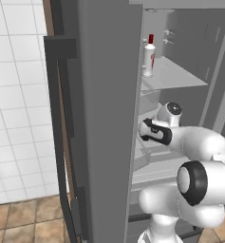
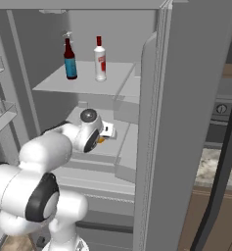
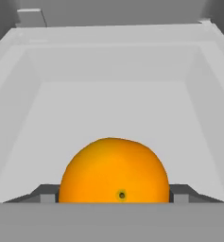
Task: Place the liquor and beer on the top shelf of the fridge to keep them out of children's reach, and place the orange on lower shelves for easy access.
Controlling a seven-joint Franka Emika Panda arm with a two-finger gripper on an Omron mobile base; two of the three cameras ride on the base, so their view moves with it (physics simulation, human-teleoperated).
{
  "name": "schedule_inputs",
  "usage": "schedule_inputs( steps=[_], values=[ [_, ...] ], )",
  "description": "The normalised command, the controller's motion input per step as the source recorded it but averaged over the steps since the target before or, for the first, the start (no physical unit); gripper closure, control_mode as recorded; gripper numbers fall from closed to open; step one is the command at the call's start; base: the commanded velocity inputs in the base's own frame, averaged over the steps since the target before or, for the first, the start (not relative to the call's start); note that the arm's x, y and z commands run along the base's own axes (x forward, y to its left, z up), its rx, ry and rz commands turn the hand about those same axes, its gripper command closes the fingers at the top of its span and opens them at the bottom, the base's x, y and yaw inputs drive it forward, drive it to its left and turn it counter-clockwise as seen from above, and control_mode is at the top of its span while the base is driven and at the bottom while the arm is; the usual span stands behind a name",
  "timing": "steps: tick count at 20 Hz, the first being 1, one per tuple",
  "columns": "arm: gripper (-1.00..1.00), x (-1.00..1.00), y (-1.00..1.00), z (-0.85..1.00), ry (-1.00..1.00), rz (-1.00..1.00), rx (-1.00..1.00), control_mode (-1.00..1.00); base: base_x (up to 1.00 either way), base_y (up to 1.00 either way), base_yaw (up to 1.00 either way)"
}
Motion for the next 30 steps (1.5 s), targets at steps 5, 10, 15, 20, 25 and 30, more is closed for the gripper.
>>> schedule_inputs(
  steps=[5,10,15,20,25,30],
  values=[
    [1.0,0.39,0.0,-0.17,0.0,-0.01,0.0,-1.0,0.0,0.0,0.0],
    [1.0,0.36,0.0,-0.26,0.0,0.0,0.0,-1.0,0.0,0.0,0.0],
    [1.0,0.37,-0.01,-0.31,0.0,0.0,0.01,-1.0,0.0,0.0,0.0],
    [1.0,0.38,-0.08,-0.34,0.0,0.0,0.02,-1.0,0.0,0.0,0.0],
    [1.0,0.41,-0.12,-0.34,0.0,0.0,0.02,-1.0,0.0,0.0,0.0],
    [1.0,0.3,-0.02,-0.44,0.0,0.0,0.01,-1.0,0.0,0.0,0.0]
  ],
)
